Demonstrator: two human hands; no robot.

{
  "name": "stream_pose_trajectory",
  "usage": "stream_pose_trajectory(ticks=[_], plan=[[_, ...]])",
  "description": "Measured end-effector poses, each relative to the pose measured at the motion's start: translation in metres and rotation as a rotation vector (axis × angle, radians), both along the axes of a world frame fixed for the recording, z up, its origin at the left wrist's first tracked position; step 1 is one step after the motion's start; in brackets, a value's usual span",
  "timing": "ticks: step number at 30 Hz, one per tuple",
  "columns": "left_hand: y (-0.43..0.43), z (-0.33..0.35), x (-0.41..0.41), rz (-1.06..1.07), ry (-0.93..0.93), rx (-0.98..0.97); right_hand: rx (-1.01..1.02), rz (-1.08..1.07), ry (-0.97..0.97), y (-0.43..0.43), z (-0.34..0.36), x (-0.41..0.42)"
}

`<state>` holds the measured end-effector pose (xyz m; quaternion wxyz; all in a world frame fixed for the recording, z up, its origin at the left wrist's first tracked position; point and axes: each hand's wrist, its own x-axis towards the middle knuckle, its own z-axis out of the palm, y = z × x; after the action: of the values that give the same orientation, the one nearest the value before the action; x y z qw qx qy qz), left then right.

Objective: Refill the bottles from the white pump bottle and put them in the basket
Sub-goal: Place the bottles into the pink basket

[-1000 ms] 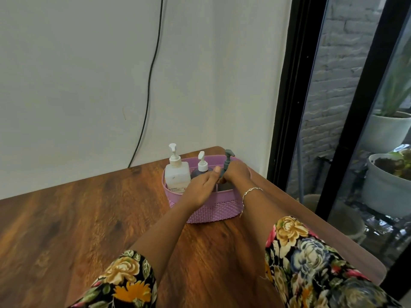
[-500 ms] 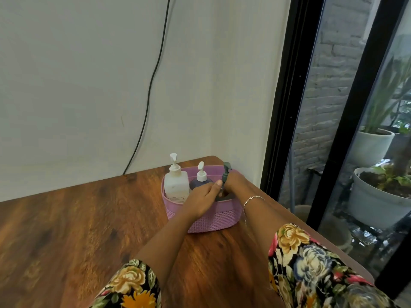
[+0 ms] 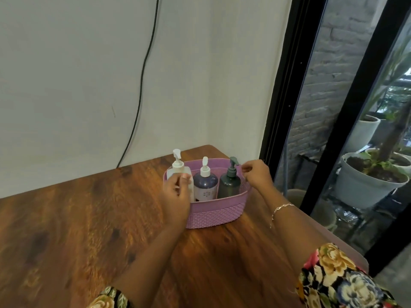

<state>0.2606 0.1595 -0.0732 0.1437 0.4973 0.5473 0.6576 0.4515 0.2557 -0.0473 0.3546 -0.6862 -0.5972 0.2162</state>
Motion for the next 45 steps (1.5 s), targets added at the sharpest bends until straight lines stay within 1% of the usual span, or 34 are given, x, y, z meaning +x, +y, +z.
stream_pose_trajectory(ticks=[3, 6, 9, 12, 14, 16, 19, 20, 22, 24, 27, 30, 36, 39, 45], plan=[[0.01, 0.007, -0.021, 0.176, 0.004, -0.006, 0.066, -0.083, 0.252, 0.005, 0.003, 0.002], [0.029, 0.006, -0.039, 0.293, -0.06, -0.104, 0.096, -0.166, 0.454, 0.016, 0.004, 0.009], [0.036, 0.002, -0.045, 0.23, -0.157, -0.291, 0.061, -0.22, 0.519, 0.025, 0.001, 0.012], [0.038, 0.012, -0.048, 0.043, -0.261, -0.441, 0.018, -0.259, 0.545, 0.027, 0.0, 0.005], [0.048, 0.022, -0.049, -0.042, -0.308, -0.612, -0.045, -0.289, 0.547, 0.027, 0.001, 0.003], [0.052, 0.026, -0.048, -0.117, -0.374, -0.762, -0.159, -0.279, 0.543, 0.022, -0.001, 0.007], [0.039, 0.023, -0.05, -0.266, -0.516, -0.75, -0.3, -0.297, 0.527, 0.018, -0.01, 0.013], [0.036, 0.023, -0.054, -0.291, -0.518, -0.753, -0.331, -0.296, 0.512, 0.018, -0.012, 0.014], [0.035, 0.025, -0.062, -0.325, -0.45, -0.791, -0.373, -0.276, 0.456, 0.017, -0.011, 0.012], [0.037, 0.027, -0.068, -0.351, -0.41, -0.818, -0.381, -0.271, 0.385, 0.015, -0.003, 0.007], [0.039, 0.033, -0.072, -0.372, -0.438, -0.827, -0.379, -0.277, 0.255, 0.015, 0.007, 0.003], [0.042, 0.034, -0.075, -0.361, -0.475, -0.833, -0.389, -0.286, 0.176, 0.017, 0.009, -0.003], [0.039, 0.032, -0.075, -0.348, -0.566, -0.855, -0.38, -0.34, 0.169, 0.013, 0.004, -0.008], [0.039, 0.036, -0.075, -0.372, -0.565, -0.847, -0.389, -0.377, 0.151, 0.011, 0.004, -0.005], [0.053, 0.065, -0.093, -0.397, -0.538, -0.769, -0.285, -0.297, 0.131, 0.033, 0.034, -0.009]])
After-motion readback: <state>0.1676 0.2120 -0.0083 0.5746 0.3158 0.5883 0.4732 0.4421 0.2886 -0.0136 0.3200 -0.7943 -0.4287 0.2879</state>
